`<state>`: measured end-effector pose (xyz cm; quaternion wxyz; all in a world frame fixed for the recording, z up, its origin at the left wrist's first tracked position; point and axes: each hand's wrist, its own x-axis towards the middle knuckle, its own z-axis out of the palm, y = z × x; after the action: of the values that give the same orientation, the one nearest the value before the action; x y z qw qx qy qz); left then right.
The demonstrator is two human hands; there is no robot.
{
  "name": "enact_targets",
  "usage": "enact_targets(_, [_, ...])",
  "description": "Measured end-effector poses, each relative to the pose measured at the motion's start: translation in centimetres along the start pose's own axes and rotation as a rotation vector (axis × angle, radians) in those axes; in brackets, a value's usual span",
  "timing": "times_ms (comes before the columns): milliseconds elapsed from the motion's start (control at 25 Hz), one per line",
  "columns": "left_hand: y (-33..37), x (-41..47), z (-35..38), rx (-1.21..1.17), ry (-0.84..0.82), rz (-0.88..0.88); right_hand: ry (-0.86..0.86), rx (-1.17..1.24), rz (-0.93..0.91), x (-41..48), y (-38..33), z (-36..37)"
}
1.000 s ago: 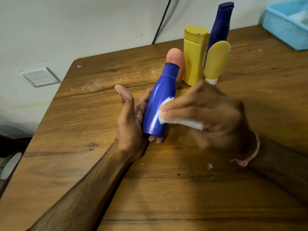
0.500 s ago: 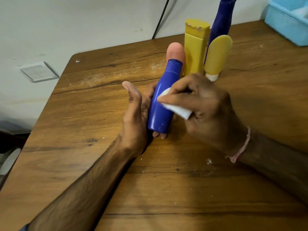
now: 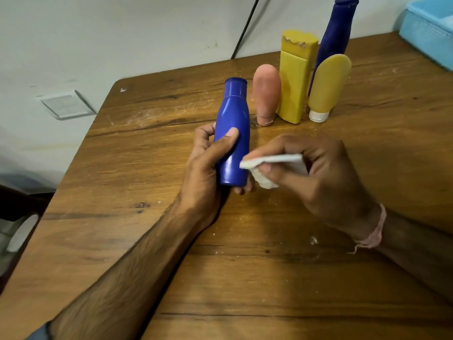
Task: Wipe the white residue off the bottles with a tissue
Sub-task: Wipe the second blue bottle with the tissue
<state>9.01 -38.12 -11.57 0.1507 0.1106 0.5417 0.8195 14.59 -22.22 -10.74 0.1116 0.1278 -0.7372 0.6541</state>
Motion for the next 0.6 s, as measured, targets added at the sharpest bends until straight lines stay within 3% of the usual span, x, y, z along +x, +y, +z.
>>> enact_targets(120, [0.4, 0.4, -0.3, -0.002, 0.025, -0.016, 0.055, 0.298, 0.191, 0.4, -0.6, -0.2])
enact_targets(520, [1.0, 0.3, -0.5, -0.133, -0.024, -0.055, -0.072, 0.376, 0.464, 1.2, -0.6, -1.1])
enact_targets(600, [0.9, 0.4, -0.5, -0.156, -0.023, -0.086, -0.085, 0.366, 0.45, 1.2, -0.4, -1.0])
